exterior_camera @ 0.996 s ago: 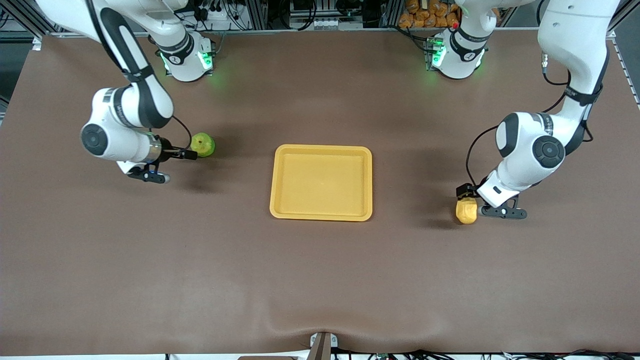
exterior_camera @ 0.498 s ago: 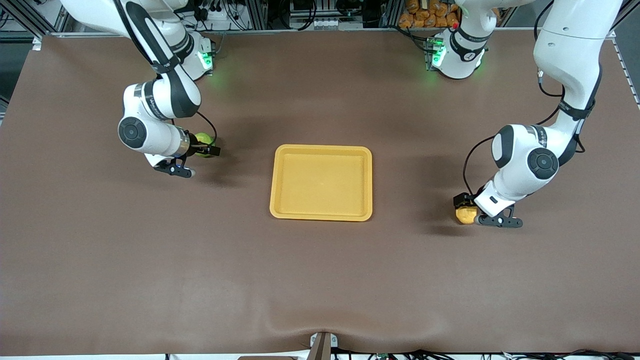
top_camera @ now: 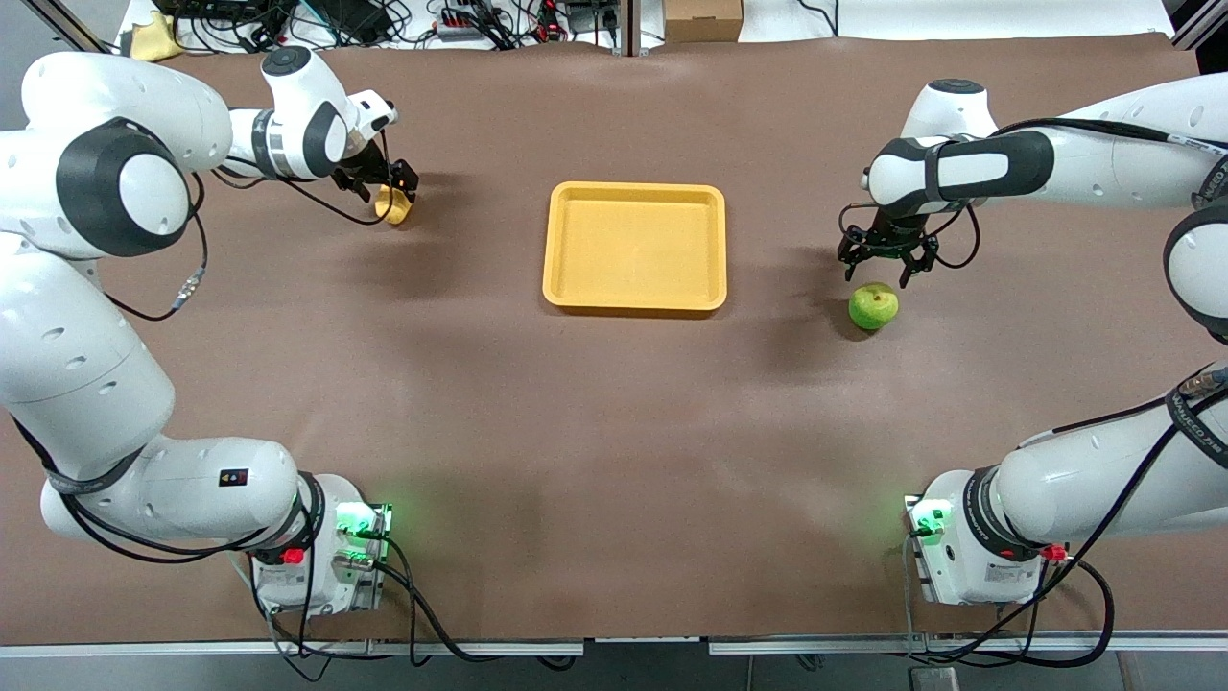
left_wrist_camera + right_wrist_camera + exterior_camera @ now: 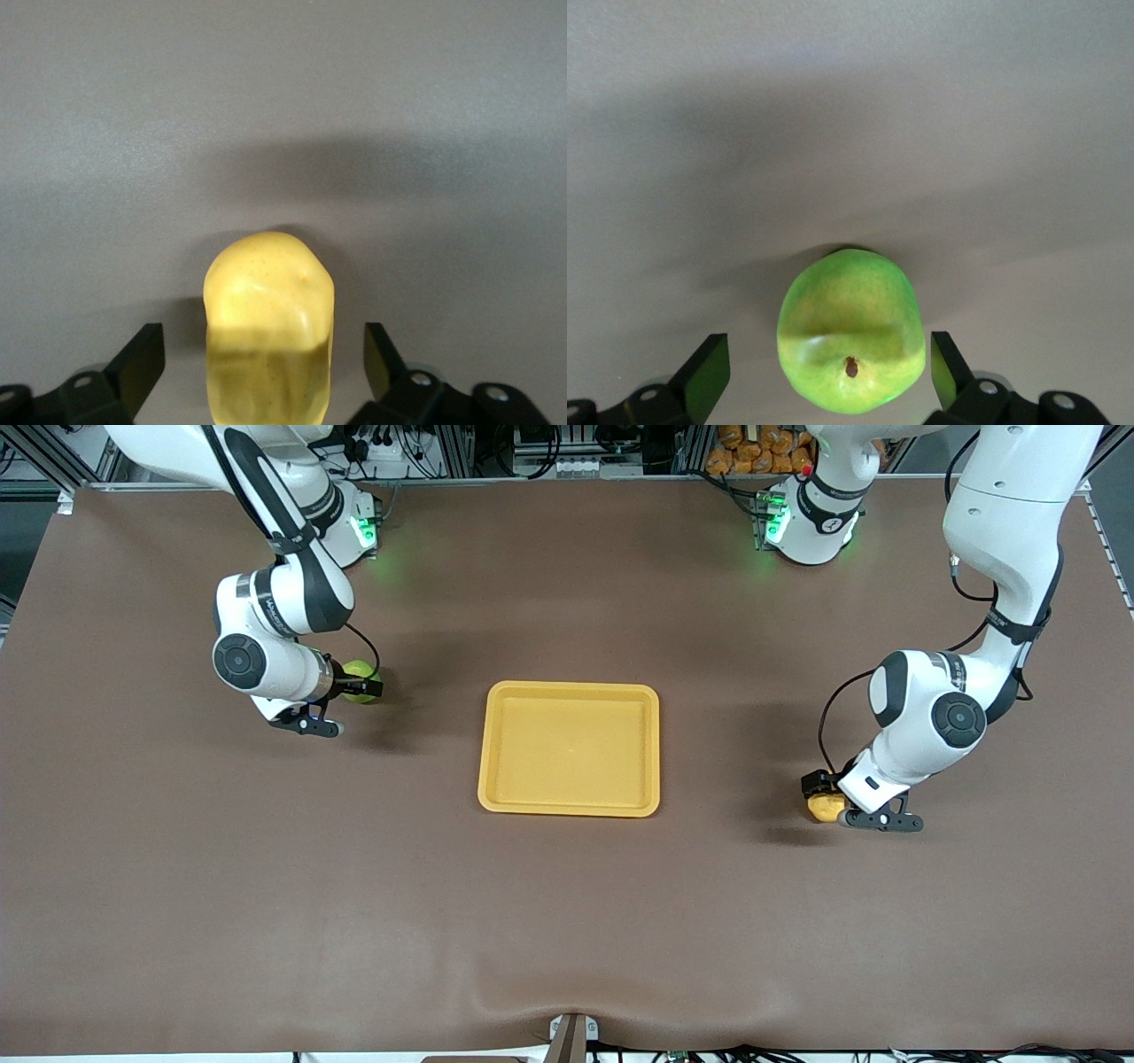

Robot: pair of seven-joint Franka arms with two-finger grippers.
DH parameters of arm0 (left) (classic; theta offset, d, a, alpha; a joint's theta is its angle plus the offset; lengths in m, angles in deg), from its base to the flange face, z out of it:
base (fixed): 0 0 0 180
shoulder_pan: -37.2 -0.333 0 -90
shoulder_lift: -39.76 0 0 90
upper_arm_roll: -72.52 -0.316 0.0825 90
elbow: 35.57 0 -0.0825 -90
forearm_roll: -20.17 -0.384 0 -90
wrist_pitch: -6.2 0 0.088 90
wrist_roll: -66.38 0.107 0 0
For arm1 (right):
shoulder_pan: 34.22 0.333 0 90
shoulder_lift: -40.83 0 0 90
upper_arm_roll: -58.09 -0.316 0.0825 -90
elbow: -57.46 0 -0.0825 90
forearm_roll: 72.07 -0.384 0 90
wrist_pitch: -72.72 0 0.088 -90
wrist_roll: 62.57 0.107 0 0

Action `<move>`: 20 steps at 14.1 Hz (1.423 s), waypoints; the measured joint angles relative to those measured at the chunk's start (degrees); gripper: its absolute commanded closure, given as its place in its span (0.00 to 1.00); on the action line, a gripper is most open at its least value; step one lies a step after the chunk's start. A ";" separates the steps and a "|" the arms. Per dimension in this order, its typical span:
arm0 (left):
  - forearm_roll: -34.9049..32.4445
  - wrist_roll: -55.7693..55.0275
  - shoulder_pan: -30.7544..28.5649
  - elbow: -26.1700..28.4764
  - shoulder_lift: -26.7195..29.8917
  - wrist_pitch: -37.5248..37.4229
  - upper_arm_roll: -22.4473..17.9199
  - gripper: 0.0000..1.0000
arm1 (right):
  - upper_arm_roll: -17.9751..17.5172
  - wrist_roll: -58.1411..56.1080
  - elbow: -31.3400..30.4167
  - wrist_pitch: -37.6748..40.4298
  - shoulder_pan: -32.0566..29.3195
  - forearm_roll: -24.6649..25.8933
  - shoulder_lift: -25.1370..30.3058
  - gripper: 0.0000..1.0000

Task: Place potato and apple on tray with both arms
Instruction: 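Lower and close the right gripper on the apple while the left grasps potato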

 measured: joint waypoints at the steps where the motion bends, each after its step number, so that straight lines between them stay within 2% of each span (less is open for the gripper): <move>1: 0.00 -0.94 0.11 -0.02 -0.01 0.00 0.04 0.90 | 0.01 0.00 -0.21 0.00 -0.02 0.02 0.00 0.00; 2: 0.00 -1.57 0.28 -0.03 -0.02 0.00 0.08 1.00 | 0.01 0.00 -0.34 0.00 -0.02 0.05 0.00 0.00; 12: 0.00 -2.49 0.54 -0.24 -0.04 0.00 0.08 1.00 | 0.02 0.01 -3.67 -4.18 -0.05 0.12 -0.11 0.00; 13: 0.00 -2.50 0.54 -0.27 -0.04 0.01 0.08 1.00 | 0.03 0.01 -4.61 -6.11 -0.05 0.12 -0.27 0.03; 15: 0.00 -2.71 0.54 -0.30 -0.04 0.01 0.08 1.00 | 0.02 0.01 -6.22 -8.55 -0.05 0.15 -0.59 0.27; 18: 0.00 -4.63 0.56 -0.54 -0.04 0.06 0.09 1.00 | -0.01 0.01 -6.44 -8.93 -0.05 0.16 -0.50 0.85; 19: 0.00 -5.36 0.59 -0.77 -0.04 0.08 0.10 1.00 | -0.02 0.01 -6.46 -8.94 -0.05 0.16 -0.54 0.99; 20: 0.00 -6.12 0.61 -0.95 -0.04 0.10 0.12 1.00 | -0.02 0.01 -6.46 -8.94 -0.05 0.16 -0.53 1.00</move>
